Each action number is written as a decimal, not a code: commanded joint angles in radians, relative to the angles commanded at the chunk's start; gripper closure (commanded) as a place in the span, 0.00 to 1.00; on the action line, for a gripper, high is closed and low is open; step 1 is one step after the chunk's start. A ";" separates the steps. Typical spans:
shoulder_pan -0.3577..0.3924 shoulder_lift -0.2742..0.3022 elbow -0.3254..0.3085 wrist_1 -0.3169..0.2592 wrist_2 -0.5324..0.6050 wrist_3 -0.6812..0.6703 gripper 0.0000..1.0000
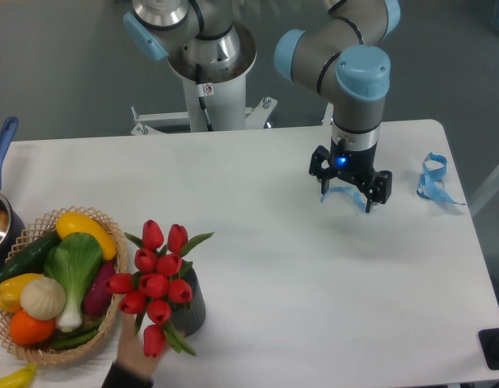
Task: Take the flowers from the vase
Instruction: 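Open the gripper wide above the table beside the blue ribbon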
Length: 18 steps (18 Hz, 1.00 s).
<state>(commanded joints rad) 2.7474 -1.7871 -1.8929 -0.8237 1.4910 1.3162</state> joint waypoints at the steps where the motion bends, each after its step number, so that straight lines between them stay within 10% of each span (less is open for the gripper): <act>1: 0.000 0.000 -0.002 0.002 0.002 0.000 0.00; 8: 0.003 0.008 -0.006 0.000 -0.038 -0.002 0.00; 18: 0.009 0.043 -0.044 0.041 -0.527 -0.103 0.00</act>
<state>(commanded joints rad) 2.7566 -1.7441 -1.9374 -0.7823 0.9641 1.2134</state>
